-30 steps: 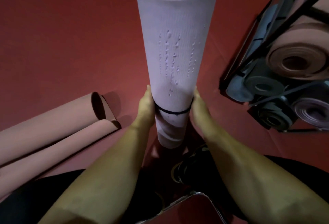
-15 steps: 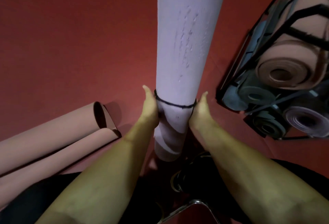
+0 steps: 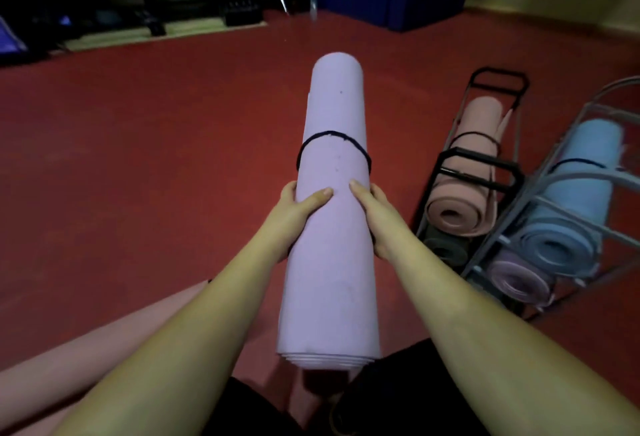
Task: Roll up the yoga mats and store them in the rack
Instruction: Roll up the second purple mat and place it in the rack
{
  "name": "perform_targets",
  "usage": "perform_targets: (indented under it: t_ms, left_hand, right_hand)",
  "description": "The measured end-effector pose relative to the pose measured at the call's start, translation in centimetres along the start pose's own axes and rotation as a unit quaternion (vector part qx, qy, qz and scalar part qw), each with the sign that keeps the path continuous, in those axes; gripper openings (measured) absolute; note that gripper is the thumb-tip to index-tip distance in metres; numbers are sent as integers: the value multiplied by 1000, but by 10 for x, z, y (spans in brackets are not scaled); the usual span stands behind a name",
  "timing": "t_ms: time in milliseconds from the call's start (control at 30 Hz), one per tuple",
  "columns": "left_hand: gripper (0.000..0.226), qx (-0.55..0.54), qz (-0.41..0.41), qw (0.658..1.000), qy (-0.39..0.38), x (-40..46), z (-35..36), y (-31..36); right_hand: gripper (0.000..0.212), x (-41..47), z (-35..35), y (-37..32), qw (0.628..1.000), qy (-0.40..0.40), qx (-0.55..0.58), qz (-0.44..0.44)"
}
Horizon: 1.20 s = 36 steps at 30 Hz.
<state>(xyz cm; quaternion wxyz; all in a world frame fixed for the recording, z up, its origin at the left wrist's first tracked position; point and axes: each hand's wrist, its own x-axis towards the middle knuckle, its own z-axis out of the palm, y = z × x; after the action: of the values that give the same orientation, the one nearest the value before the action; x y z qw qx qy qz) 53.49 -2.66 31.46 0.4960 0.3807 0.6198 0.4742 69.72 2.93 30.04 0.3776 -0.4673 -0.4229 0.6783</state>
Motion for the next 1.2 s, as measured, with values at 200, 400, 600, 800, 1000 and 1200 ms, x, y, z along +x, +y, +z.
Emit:
perform_targets:
  t_ms: [200, 400, 600, 800, 1000, 1200]
  left_hand:
    - [94, -53, 40, 998, 7, -34, 21, 57]
    - [93, -9, 83, 996, -42, -50, 73, 99]
    - [99, 15, 87, 985, -151, -54, 158, 136]
    - [92, 91, 38, 965, -242, -53, 245, 151]
    - [91, 67, 37, 951, -299, -34, 335, 167]
    - [104, 62, 3, 932, -356, 26, 405, 173]
  right_hand:
    - [101, -62, -24, -38, 999, -25, 28, 4]
    - [96, -104, -68, -61, 998, -26, 55, 5]
    - [52, -126, -148, -114, 993, 28, 100, -57]
    - [55, -127, -236, -145, 984, 112, 123, -58]
    - [68, -111, -328, -171, 974, 166, 149, -46]
    - [65, -81, -392, -190, 967, 192, 169, -14]
